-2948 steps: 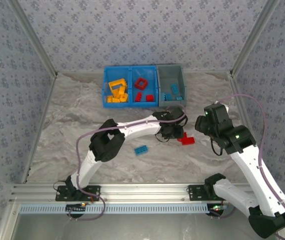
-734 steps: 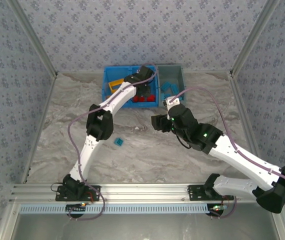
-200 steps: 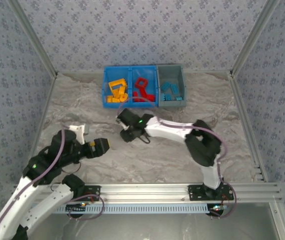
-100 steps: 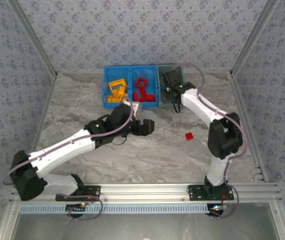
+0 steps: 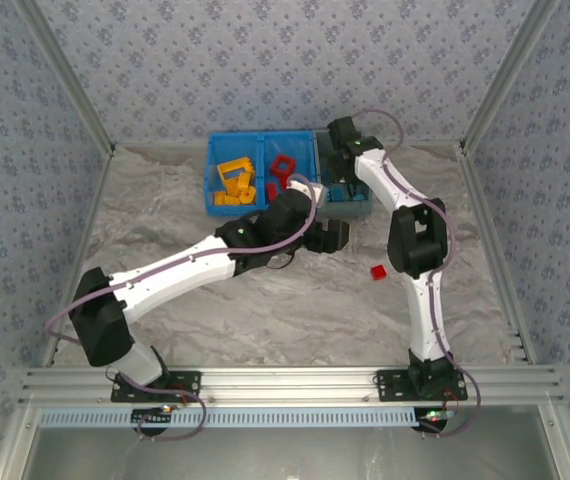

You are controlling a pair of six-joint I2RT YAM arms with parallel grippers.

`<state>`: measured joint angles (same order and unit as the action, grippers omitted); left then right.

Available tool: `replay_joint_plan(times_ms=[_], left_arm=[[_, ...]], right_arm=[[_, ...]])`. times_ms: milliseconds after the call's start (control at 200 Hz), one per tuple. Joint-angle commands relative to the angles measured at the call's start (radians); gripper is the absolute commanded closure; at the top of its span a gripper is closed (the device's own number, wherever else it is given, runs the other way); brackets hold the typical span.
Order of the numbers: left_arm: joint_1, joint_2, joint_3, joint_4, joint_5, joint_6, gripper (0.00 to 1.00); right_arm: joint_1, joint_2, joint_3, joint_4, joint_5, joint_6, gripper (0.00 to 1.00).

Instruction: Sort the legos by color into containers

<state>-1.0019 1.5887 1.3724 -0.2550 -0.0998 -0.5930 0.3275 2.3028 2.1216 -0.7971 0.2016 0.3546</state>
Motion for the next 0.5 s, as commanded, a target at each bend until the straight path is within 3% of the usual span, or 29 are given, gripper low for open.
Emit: replay_joint_plan(times_ms=[0, 155, 310, 495], left_arm=[[-0.016, 0.030, 0.057, 0.007, -0.028, 0.025, 0.12], [-0.033, 0.051, 0.077, -0.002, -0.033, 0.031, 0.12], [-0.042, 0.051, 0.077, -0.018, -0.042, 0.037, 0.12], [-0.053, 0.041, 0.058, -0.035, -0.044, 0.038, 0.12]], right_arm=[[-0.007, 0.059, 0.079, -0.071, -0.031, -0.002, 0.62], [-0.019, 0.095, 0.123, -0.087, -0.058, -0.003, 0.52], [-0.010, 0.011, 0.069, -0.056, -0.060, -0.017, 0.40], [0.003, -0.192, -0.053, -0.018, -0.023, -0.017, 0.43]])
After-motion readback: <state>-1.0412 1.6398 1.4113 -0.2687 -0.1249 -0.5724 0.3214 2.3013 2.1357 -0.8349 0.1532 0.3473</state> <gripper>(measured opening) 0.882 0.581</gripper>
